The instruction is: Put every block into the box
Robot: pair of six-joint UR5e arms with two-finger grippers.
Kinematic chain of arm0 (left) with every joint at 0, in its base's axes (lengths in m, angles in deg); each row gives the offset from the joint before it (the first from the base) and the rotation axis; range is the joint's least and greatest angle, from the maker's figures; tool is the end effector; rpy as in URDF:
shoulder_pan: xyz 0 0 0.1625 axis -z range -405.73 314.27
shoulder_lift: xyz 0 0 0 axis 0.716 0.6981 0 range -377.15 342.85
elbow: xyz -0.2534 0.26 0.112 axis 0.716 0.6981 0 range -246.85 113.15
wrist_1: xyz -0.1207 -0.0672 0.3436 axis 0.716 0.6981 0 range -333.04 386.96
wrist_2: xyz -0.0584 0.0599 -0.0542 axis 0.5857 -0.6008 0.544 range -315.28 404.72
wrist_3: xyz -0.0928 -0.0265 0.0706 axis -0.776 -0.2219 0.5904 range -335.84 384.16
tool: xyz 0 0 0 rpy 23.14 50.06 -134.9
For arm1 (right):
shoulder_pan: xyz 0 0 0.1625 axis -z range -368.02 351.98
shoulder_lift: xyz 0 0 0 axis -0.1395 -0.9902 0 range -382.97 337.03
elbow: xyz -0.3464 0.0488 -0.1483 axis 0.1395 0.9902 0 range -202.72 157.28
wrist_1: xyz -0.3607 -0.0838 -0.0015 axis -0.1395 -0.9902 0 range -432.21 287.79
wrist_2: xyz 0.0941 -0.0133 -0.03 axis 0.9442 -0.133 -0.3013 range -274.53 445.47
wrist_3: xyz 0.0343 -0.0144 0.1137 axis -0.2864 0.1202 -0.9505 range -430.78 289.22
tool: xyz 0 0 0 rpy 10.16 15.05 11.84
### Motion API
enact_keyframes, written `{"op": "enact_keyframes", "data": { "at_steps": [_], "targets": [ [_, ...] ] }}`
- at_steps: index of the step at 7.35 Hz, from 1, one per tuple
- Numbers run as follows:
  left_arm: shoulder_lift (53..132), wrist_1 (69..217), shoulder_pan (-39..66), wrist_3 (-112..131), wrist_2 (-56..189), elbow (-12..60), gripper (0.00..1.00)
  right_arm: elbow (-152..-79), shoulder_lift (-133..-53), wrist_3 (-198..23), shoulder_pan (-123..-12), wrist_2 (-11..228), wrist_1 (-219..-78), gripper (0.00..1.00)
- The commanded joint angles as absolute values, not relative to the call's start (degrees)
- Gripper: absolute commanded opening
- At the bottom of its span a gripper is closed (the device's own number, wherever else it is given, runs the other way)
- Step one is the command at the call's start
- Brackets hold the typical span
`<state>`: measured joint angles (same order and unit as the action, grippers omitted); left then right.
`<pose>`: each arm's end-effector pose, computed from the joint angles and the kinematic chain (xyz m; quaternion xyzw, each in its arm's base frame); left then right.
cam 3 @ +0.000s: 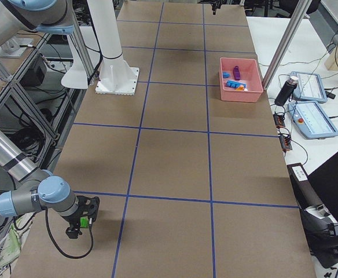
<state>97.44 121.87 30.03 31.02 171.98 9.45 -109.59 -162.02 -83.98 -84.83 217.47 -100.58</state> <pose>0.0933 -0.6151 0.5072 0.1096 0.3242 0.2151 0.9147 0.0432 -0.0490 0.7557 -0.0066 -0.3654 -0.0295 0.9304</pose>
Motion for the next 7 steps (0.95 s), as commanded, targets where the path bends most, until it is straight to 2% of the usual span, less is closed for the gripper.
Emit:
{"op": "enact_keyframes", "data": {
  "at_steps": [1,3,7],
  "targets": [
    [96.76,121.88,30.03,31.02,171.98,9.71,1.0,-107.89,-161.93,-83.53,-84.75,220.11,-100.6,1.0],
    [96.67,121.97,30.03,30.93,171.98,10.23,1.0,-107.53,-159.74,-84.4,-84.57,220.2,-101.38,0.99],
    [96.67,121.88,30.03,29.71,171.98,11.46,1.0,-102.35,-155.95,-82.92,-84.31,223.19,-101.3,0.97]
  ]
}}
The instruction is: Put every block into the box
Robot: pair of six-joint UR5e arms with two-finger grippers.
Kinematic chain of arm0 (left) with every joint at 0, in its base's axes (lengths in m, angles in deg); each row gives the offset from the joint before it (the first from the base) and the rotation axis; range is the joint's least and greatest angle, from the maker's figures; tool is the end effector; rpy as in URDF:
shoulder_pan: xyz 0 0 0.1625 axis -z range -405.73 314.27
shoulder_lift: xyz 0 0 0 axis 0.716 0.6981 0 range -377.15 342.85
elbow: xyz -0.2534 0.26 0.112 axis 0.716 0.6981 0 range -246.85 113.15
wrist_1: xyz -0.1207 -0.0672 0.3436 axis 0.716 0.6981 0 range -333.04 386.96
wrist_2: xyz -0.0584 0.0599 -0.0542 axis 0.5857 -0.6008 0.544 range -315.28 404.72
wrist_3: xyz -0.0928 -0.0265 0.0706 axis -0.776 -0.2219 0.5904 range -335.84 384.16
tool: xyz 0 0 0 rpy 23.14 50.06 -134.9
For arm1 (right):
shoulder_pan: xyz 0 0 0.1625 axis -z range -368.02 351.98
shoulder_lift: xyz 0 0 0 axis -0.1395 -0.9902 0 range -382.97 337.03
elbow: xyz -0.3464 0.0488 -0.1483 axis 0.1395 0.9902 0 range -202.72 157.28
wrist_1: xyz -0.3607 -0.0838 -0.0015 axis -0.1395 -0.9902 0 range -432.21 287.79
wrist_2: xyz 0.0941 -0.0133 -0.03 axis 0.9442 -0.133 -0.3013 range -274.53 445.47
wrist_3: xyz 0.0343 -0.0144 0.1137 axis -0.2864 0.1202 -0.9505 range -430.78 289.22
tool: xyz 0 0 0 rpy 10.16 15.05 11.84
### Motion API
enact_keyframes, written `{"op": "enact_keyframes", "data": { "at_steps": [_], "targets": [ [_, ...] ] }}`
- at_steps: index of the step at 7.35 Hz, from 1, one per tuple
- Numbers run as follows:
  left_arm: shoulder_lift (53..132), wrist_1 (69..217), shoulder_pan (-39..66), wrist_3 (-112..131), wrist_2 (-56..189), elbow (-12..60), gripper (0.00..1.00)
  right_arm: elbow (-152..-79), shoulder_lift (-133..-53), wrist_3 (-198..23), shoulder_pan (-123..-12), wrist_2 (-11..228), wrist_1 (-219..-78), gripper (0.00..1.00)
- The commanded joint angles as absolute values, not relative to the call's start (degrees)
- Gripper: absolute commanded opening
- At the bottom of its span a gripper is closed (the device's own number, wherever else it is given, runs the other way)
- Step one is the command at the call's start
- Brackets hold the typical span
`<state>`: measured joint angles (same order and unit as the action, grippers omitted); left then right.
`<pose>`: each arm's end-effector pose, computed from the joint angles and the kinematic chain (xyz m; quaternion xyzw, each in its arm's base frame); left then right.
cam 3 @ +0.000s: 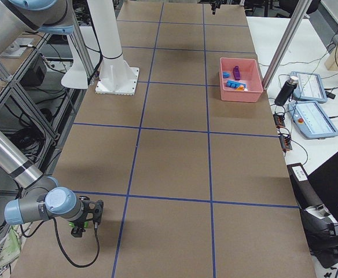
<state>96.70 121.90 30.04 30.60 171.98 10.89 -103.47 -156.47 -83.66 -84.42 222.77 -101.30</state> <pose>0.0921 -0.6108 0.5035 0.1144 0.3247 0.2135 0.9143 0.0305 -0.0668 0.7792 -0.0282 -0.4045 -0.0344 0.9135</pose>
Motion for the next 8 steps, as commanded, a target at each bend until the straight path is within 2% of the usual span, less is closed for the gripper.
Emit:
{"op": "enact_keyframes", "data": {
  "at_steps": [1,3,4,6,7,8],
  "targets": [
    [96.76,121.88,29.95,29.44,171.98,11.55,1.0,-101.56,-155.95,-81.35,-84.31,223.19,-101.3,0.96],
    [96.67,121.88,29.95,29.35,171.98,11.81,1.0,-100.41,-155.95,-80.19,-84.31,223.28,-101.3,0.87],
    [96.67,121.88,29.95,29.35,171.98,11.81,1.0,-100.15,-155.95,-80.19,-84.31,223.8,-101.3,0.77],
    [96.67,121.88,29.95,29.35,171.98,11.82,1.0,-99.97,-156.04,-80.1,-84.22,224.68,-101.3,0.77],
    [96.67,121.88,30.03,29.35,172.07,11.9,1.0,-99.88,-156.04,-80.19,-84.22,224.95,-101.3,0.7],
    [96.67,121.88,30.03,29.35,172.07,11.9,1.0,-99.97,-156.04,-80.19,-84.31,224.95,-101.3,0.54]
  ]
}}
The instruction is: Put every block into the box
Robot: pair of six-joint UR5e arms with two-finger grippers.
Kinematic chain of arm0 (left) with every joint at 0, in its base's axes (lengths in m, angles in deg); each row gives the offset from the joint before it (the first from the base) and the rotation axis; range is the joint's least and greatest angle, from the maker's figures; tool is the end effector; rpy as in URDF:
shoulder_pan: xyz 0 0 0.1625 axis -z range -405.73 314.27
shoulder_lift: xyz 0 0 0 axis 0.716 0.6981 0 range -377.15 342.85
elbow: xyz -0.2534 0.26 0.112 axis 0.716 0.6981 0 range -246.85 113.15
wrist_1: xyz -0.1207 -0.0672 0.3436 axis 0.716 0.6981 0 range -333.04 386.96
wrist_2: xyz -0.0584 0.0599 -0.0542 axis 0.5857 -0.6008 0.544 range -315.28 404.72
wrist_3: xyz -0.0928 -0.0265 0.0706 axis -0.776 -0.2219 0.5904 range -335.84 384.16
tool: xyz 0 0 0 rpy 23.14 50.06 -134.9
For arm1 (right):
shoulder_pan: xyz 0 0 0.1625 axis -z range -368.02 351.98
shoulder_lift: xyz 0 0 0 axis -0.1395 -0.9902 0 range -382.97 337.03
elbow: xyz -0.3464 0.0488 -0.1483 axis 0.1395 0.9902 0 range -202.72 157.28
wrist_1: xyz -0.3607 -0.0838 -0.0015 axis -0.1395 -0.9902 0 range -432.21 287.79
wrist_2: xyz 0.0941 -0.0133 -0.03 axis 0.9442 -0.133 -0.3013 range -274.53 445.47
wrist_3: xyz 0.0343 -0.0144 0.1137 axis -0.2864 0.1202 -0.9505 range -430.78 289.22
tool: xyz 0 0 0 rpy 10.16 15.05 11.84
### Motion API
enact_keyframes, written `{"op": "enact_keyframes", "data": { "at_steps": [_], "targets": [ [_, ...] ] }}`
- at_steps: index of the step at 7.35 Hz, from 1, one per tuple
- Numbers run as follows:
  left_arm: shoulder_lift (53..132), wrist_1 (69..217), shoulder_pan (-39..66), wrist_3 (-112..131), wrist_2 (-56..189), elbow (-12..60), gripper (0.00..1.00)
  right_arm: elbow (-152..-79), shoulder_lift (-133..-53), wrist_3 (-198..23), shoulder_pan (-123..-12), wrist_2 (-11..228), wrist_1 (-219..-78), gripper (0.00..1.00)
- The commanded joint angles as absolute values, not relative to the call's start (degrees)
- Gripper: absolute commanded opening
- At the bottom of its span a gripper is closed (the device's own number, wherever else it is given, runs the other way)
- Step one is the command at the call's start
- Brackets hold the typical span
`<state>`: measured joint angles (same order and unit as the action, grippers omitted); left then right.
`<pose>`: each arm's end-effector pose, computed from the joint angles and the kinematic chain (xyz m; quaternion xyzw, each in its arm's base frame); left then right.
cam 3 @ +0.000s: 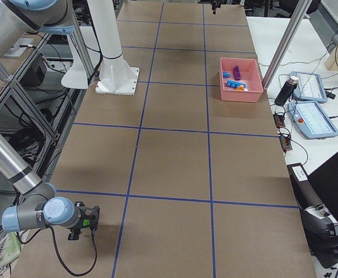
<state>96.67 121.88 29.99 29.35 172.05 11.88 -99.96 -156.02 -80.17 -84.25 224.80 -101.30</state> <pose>0.0927 -0.6103 0.4958 0.1183 0.3268 0.2063 0.9147 0.0316 -0.0500 0.7947 -0.0440 -0.4166 -0.0533 0.9065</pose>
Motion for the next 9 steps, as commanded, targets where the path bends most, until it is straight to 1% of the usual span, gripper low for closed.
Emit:
{"op": "enact_keyframes", "data": {
  "at_steps": [1,2,3,4,7,8,9],
  "targets": [
    [96.67,121.88,30.03,29.35,172.07,11.9,1.0,-99.97,-156.04,-80.19,-84.22,224.95,-101.3,0.43],
    [96.67,121.88,30.03,29.35,172.07,12.16,1.0,-99.97,-156.04,-80.19,-84.22,224.95,-101.3,0.28],
    [96.67,121.53,30.03,29.35,172.07,12.69,1.0,-99.97,-156.04,-80.01,-84.22,224.95,-100.86,0.05],
    [96.67,121.35,30.03,29.26,172.07,12.95,1.0,-99.97,-156.04,-79.23,-84.22,224.51,-100.6,0.0],
    [96.58,121.18,30.03,29.26,172.16,13.57,1.0,-101.02,-157.35,-76.23,-84.31,218.81,-97.1,0.0],
    [96.23,121.18,30.12,29.09,174.07,13.92,1.0,-104.85,-158.31,-76.32,-84.57,217.32,-96.82,0.0],
    [94.05,121.26,30.12,28.47,175.31,15.58,1.0,-109.07,-158.41,-76.58,-84.83,217.48,-97.43,0.0]
  ]
}}
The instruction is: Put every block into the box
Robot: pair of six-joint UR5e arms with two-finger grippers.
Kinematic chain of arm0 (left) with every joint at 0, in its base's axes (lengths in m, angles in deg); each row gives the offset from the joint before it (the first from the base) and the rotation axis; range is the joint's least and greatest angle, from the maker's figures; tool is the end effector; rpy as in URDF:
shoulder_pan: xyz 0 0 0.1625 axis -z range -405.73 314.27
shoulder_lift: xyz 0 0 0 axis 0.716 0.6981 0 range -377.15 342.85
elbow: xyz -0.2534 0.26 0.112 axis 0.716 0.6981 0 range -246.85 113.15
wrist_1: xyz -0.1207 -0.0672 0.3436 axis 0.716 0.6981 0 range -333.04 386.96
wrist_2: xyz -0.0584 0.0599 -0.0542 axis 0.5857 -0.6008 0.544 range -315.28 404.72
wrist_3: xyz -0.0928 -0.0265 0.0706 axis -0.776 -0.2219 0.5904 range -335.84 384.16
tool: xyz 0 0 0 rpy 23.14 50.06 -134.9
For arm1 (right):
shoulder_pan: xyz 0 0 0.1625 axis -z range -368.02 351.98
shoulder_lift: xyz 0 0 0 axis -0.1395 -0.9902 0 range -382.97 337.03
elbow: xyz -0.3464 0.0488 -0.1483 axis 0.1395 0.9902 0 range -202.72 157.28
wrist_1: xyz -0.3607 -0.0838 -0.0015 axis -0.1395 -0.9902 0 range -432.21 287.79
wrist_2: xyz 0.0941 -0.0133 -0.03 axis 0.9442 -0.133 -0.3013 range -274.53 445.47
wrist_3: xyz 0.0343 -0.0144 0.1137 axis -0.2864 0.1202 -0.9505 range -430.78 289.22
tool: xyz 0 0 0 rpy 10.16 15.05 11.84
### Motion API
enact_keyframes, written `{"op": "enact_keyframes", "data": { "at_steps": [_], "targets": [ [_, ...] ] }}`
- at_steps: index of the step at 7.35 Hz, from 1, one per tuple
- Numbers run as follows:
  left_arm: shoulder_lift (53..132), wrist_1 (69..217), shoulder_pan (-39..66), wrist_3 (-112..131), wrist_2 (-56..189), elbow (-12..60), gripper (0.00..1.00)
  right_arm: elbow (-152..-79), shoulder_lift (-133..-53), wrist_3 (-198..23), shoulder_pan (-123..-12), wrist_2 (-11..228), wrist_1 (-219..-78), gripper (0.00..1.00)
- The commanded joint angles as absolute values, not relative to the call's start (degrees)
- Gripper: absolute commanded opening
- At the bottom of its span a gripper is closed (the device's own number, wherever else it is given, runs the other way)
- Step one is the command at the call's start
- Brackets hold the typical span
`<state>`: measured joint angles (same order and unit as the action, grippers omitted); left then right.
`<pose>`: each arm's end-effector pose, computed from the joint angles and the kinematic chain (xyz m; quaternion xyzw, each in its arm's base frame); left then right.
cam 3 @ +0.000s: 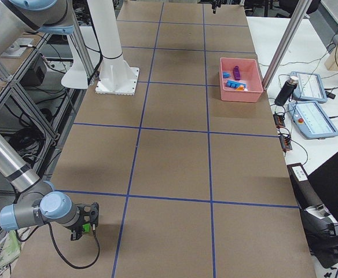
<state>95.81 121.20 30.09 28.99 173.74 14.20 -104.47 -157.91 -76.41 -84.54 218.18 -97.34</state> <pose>0.0926 -0.6029 0.4857 0.1221 0.3409 0.2060 0.9091 0.0381 -0.0647 0.7739 0.0334 -0.3730 -0.1005 0.9218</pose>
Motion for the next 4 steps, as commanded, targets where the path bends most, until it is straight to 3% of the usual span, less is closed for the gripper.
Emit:
{"op": "enact_keyframes", "data": {
  "at_steps": [1,3,4],
  "targets": [
    [93.68,121.18,30.12,28.38,175.84,16.29,1.0,-111.98,-157.71,-77.37,-85.1,218.0,-99.0,0.0],
    [92.89,121.18,30.12,28.29,177.43,16.47,1.0,-129.23,-149.24,-77.38,-90.35,219.06,-126.09,0.0],
    [92.98,121.26,30.12,27.16,177.43,16.47,1.0,-133.76,-141.7,-77.38,-91.68,219.23,-138.61,0.0]
  ]
}}
